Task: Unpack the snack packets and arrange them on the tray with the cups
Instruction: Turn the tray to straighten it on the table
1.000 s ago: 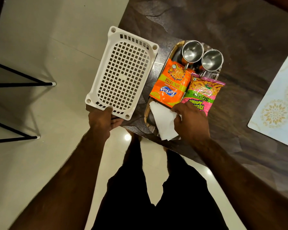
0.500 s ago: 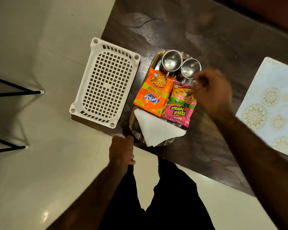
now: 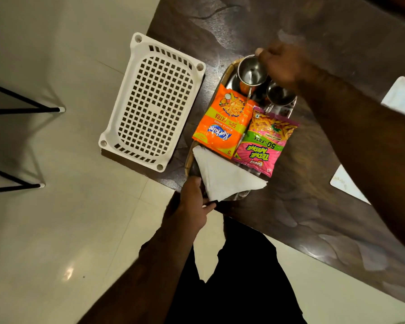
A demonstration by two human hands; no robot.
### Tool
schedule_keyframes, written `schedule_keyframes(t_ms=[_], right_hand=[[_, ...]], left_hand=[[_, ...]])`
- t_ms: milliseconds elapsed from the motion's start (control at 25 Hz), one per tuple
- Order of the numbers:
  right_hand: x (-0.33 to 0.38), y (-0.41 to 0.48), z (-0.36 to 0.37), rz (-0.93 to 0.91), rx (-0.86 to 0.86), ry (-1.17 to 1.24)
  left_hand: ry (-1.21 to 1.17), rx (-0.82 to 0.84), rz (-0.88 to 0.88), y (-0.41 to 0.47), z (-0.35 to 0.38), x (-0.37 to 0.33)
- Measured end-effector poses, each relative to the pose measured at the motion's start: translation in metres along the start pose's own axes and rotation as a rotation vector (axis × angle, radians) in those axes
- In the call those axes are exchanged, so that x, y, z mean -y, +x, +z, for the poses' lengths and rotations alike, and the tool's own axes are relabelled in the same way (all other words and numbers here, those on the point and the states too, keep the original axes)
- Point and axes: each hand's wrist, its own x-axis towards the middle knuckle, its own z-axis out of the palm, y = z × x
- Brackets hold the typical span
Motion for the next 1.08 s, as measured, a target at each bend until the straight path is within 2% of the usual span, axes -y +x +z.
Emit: schedule_keyframes(t_ms=[160, 360, 720, 1080], right_hand=[[-0.005, 0.001, 0.002, -0.016, 0.0, 0.125], [-0.004, 0.002, 0.002, 0.036, 0.005, 0.236], [-0.014, -0.001, 0.003, 0.065, 0.003, 0.31], [-0.055, -0.038, -0.014, 0.127, -0.103, 0.5]], left_hand=[[-0.116, 0.042, -0.061, 0.002, 0.003, 0.008], [-0.132, 0.05, -0.071, 0.003, 0.007, 0.011], [-0.044, -0.017, 0.034, 0.012, -0.001, 0.009], [0.072, -0.061, 0.171, -0.009, -0.009, -0.007]])
